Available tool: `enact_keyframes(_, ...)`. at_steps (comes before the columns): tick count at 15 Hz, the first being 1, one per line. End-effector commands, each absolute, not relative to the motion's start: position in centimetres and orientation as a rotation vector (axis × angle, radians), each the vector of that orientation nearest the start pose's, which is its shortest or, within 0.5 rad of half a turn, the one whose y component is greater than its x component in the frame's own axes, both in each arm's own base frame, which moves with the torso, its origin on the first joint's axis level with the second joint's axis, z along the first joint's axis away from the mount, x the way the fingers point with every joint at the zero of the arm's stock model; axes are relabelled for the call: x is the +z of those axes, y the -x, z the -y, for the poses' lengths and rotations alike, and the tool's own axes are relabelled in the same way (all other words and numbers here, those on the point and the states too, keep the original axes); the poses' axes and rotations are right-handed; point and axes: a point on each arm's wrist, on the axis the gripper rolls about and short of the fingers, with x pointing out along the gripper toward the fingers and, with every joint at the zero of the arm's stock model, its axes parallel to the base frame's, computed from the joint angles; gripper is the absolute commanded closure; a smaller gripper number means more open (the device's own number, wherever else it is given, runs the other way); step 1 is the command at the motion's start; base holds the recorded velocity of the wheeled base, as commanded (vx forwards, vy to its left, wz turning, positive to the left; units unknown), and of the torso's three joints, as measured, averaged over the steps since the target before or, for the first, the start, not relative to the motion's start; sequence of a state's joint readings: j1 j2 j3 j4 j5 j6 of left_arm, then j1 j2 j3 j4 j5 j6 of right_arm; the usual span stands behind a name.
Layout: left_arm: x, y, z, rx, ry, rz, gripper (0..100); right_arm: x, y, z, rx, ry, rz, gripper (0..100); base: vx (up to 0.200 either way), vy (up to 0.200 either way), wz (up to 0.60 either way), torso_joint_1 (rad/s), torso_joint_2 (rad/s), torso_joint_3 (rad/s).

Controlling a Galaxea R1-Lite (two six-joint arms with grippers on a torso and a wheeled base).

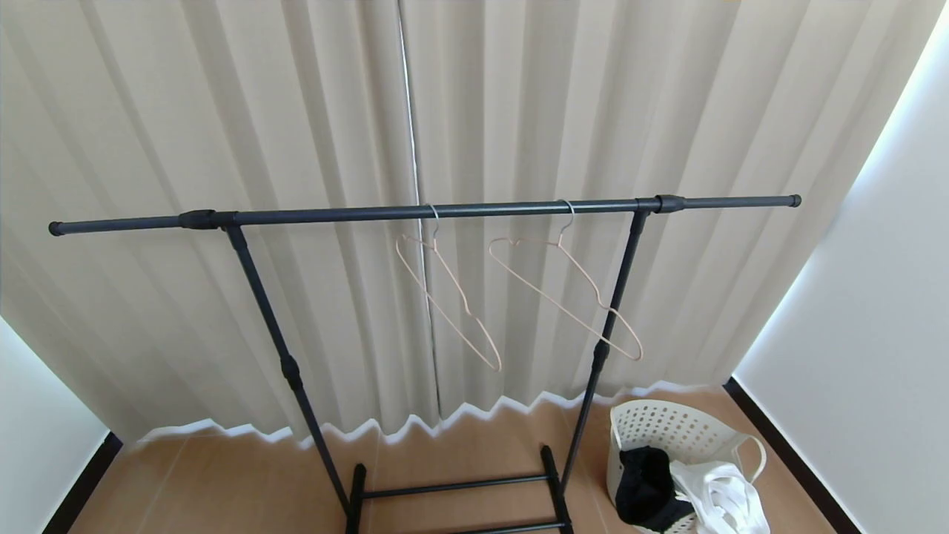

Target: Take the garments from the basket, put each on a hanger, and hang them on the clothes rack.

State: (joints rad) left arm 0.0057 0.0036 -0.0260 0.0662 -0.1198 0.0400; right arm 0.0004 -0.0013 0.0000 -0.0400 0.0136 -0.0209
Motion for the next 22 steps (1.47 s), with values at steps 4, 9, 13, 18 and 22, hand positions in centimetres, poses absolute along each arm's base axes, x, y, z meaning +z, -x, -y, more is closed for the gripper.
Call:
enact_keyframes(4, 7.60, 2.47, 0.28, -0.114, -0.037, -0.042, 0, 7.97, 2.29, 0.00, 0.003, 0.054, 0.042, 0, 0.000, 0.000, 0.00, 0.000, 0.00, 0.000)
enact_keyframes(9, 7.60, 2.47, 0.28, -0.114, -0.037, -0.042, 0, 7.96, 2.29, -0.04, 0.017, 0.053, 0.040, 0, 0.000, 0.000, 0.00, 0.000, 0.00, 0.000)
enact_keyframes(13, 7.60, 2.47, 0.29, -0.116, -0.042, -0.042, 0, 7.91, 2.29, -0.12, 0.056, 0.039, 0.036, 0, 0.000, 0.000, 0.00, 0.000, 0.00, 0.000)
enact_keyframes(18, 7.60, 2.47, 0.29, -0.118, -0.043, -0.042, 0, 7.89, 2.29, -0.13, 0.058, 0.044, 0.035, 0, 0.000, 0.000, 0.00, 0.000, 0.00, 0.000)
enact_keyframes(22, 7.65, 2.48, 0.30, -0.120, -0.037, -0.040, 0, 7.86, 2.29, -0.13, 0.061, 0.047, 0.032, 0, 0.000, 0.000, 0.00, 0.000, 0.00, 0.000)
